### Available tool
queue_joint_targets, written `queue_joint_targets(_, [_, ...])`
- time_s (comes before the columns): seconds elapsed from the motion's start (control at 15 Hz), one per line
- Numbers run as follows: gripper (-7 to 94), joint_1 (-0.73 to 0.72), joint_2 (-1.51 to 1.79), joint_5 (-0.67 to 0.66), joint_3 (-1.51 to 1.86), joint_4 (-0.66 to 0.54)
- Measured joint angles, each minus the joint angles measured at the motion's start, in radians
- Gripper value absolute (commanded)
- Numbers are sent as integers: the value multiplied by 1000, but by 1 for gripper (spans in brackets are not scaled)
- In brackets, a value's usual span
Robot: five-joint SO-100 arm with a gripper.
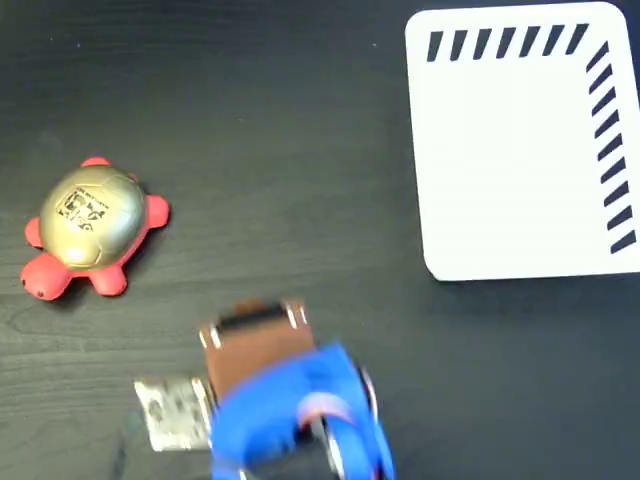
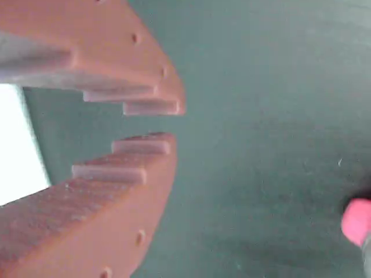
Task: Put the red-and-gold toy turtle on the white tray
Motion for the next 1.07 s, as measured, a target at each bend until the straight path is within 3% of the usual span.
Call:
queue_joint_targets(0.33, [0, -12, -462, -193, -436, 91])
queue_joint_targets(0.6, [0, -89, -830, -347, -874, 313])
queue_joint_targets(0.8, [0, -140, -1060, -420, -1155, 396])
queue_joint_targets(0.93, [20, -164, -1163, -459, -1259, 402])
queue_joint_targets(1.07, [23, -179, -1220, -512, -1325, 405])
